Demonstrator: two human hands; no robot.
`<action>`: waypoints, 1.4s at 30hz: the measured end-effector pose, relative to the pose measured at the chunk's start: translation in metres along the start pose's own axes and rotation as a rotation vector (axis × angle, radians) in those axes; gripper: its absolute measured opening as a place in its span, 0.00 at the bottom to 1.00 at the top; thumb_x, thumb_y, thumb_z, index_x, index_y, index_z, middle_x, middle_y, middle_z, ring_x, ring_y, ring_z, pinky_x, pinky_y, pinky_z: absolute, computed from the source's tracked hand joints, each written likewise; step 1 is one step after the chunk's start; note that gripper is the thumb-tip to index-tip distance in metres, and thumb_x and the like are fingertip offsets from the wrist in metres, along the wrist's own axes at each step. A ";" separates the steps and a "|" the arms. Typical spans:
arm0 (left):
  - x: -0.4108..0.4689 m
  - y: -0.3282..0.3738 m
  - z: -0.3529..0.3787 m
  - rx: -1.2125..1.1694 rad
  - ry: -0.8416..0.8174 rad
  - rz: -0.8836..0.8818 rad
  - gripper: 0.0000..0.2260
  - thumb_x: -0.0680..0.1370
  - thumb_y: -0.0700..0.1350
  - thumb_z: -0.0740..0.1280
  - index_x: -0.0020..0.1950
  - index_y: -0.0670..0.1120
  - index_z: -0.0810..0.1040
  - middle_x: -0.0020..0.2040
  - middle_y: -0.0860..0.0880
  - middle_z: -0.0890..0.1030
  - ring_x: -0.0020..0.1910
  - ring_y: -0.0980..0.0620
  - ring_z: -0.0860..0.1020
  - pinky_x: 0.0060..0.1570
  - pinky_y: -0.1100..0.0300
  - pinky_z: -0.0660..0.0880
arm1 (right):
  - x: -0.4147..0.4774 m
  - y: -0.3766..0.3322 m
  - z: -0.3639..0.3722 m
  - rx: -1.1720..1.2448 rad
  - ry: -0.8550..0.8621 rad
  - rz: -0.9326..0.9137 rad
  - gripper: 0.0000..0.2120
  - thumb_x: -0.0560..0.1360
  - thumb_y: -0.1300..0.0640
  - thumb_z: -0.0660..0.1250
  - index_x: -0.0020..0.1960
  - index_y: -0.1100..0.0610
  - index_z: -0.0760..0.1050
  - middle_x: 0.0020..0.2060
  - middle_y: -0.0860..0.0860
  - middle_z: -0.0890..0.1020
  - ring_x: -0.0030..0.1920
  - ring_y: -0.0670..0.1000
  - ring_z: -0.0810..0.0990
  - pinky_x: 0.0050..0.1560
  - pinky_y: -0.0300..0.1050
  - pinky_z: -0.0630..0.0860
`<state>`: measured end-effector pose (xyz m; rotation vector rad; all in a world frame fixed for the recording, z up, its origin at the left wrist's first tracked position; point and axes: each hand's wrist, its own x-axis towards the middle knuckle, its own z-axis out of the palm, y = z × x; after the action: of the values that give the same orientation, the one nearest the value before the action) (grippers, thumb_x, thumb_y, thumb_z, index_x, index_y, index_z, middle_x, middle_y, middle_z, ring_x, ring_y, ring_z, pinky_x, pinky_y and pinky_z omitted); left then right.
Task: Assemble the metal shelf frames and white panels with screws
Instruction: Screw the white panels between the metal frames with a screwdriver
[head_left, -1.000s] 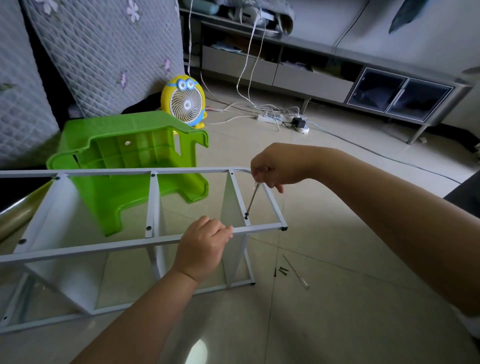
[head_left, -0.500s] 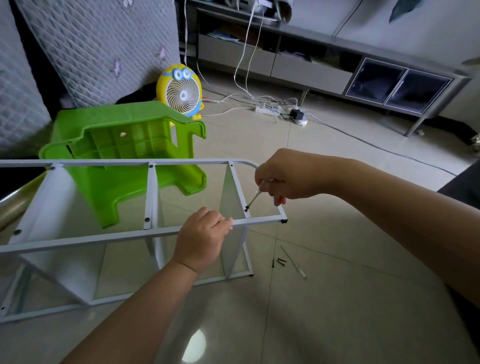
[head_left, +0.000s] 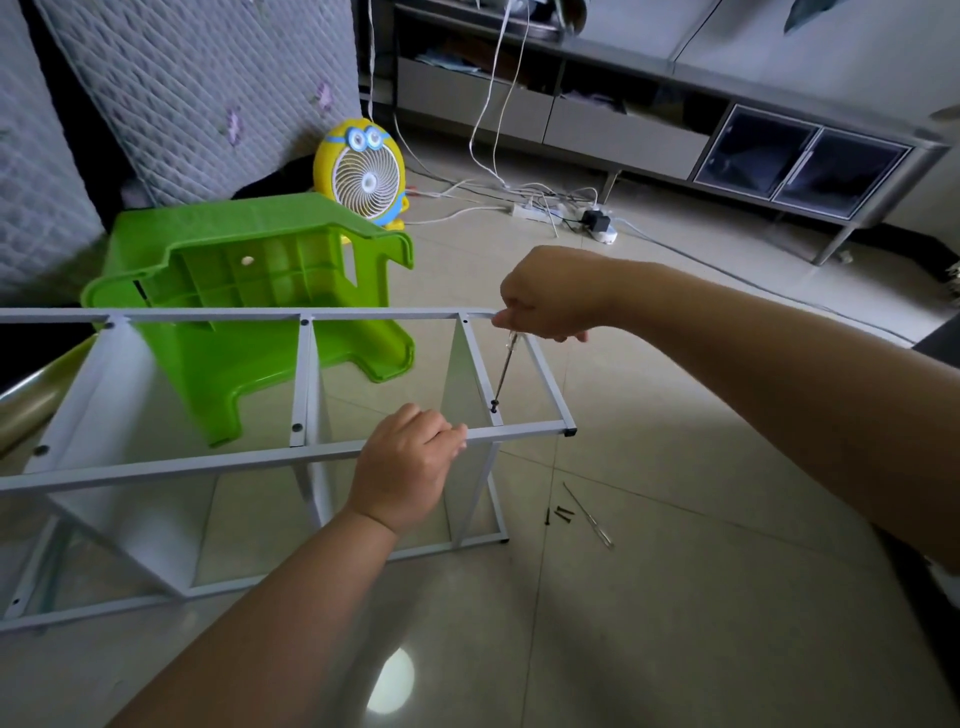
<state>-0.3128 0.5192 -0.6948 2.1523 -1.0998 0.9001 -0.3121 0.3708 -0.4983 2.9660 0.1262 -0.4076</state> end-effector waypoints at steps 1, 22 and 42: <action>0.000 0.000 0.000 0.003 0.000 0.002 0.11 0.72 0.40 0.61 0.37 0.40 0.82 0.29 0.46 0.76 0.35 0.50 0.63 0.33 0.58 0.62 | 0.001 -0.004 0.001 -0.036 0.052 0.023 0.18 0.80 0.52 0.54 0.37 0.61 0.71 0.27 0.50 0.72 0.31 0.50 0.75 0.33 0.38 0.69; 0.000 -0.001 0.001 0.023 0.026 0.019 0.11 0.72 0.40 0.61 0.36 0.41 0.83 0.28 0.47 0.75 0.34 0.51 0.63 0.32 0.60 0.63 | -0.011 0.009 0.001 0.065 -0.042 -0.051 0.12 0.80 0.53 0.56 0.47 0.60 0.72 0.29 0.50 0.76 0.25 0.46 0.75 0.33 0.33 0.68; 0.001 -0.001 0.001 0.037 0.021 0.006 0.11 0.72 0.40 0.61 0.36 0.42 0.82 0.29 0.47 0.75 0.35 0.50 0.64 0.31 0.58 0.67 | -0.020 -0.015 0.003 -0.184 -0.016 -0.125 0.08 0.79 0.59 0.56 0.57 0.61 0.65 0.41 0.53 0.70 0.33 0.48 0.64 0.39 0.45 0.66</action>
<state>-0.3119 0.5186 -0.6950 2.1655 -1.0882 0.9509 -0.3335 0.3844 -0.4974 2.7821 0.3303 -0.4106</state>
